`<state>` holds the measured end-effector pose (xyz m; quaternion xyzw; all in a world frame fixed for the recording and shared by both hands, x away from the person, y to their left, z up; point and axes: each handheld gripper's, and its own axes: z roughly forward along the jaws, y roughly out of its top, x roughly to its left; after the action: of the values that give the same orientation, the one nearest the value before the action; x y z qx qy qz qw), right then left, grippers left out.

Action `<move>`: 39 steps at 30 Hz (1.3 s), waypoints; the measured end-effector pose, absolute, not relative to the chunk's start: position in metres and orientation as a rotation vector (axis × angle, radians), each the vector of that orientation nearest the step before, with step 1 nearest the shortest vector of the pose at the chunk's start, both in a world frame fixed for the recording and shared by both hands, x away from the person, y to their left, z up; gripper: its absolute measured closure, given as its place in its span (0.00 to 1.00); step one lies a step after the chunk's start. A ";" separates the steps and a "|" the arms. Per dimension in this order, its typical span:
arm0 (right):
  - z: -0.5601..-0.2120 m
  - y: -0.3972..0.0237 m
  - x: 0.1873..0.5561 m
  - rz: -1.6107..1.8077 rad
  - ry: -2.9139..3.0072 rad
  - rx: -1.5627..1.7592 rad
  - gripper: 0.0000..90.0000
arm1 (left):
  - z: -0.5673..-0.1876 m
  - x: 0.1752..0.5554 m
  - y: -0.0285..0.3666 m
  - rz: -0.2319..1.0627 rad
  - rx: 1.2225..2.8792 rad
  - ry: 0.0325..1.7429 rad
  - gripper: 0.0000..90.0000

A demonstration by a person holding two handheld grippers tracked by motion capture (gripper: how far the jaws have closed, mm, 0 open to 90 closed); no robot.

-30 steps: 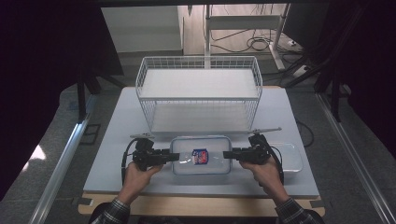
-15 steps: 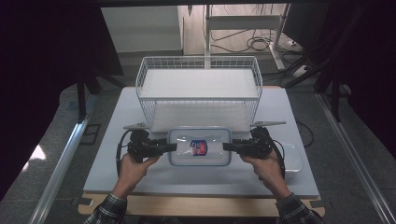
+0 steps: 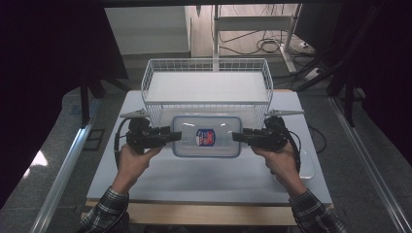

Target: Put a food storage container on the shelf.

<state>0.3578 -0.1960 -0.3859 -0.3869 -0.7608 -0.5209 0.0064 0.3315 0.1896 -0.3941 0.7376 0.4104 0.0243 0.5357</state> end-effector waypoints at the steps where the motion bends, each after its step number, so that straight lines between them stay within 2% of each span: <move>1: -0.382 -0.196 0.359 -1.635 -2.381 -1.208 0.59 | -0.391 0.332 0.190 0.062 1.753 0.978 0.54; 22: -0.315 -0.186 0.387 -1.736 -2.413 -1.182 0.59 | -0.333 0.360 0.198 0.115 1.694 0.950 0.54; 39: -0.286 -0.180 0.425 -1.779 -2.389 -1.213 0.58 | -0.302 0.401 0.203 0.122 1.671 0.954 0.54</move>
<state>0.4253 -0.1804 -0.2856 -0.3769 -0.7424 -0.5527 -0.0375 0.4014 0.2033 -0.3024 0.7119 0.4066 0.0520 0.5702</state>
